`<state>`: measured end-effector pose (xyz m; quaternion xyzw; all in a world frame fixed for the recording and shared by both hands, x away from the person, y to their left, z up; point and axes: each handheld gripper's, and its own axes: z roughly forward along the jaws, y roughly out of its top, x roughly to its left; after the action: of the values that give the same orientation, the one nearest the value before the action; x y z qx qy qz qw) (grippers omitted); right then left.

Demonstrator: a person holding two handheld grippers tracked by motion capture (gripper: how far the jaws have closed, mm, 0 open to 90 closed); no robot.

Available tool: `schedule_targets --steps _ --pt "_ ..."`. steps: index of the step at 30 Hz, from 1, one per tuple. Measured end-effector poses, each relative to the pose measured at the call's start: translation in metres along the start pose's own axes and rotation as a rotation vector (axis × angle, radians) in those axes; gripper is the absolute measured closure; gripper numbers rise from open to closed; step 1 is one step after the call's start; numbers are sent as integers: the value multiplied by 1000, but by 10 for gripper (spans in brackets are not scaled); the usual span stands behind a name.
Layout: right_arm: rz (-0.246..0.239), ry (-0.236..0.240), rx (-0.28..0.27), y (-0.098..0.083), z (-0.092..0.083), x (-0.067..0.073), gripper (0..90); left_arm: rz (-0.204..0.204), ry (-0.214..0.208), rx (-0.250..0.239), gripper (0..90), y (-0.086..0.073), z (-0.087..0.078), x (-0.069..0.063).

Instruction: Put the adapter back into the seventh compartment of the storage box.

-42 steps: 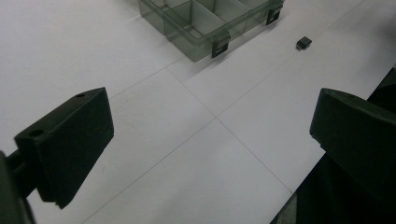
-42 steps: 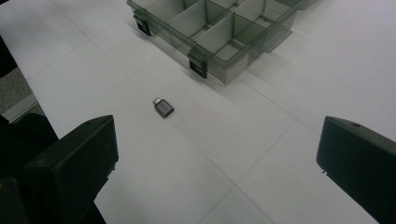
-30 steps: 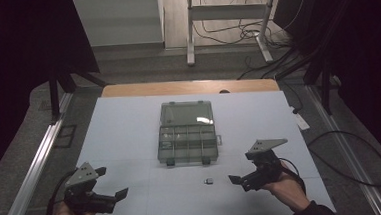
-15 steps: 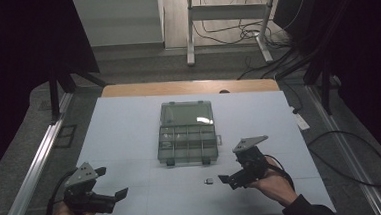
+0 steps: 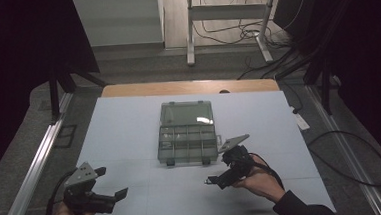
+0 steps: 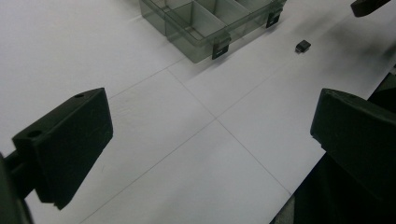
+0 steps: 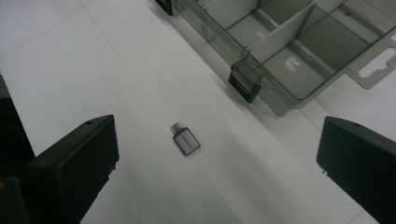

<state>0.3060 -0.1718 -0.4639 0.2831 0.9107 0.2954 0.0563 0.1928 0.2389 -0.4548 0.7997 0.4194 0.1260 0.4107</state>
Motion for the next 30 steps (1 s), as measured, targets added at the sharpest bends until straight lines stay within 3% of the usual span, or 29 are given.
schedule_targets --steps 23,30 --pt "-63 -10 131 -2 40 13 0 6 0 -1 0 0 -1 0" --pt "-84 2 149 -1 46 15 65 6 -2 -3 0 0 -1 0"
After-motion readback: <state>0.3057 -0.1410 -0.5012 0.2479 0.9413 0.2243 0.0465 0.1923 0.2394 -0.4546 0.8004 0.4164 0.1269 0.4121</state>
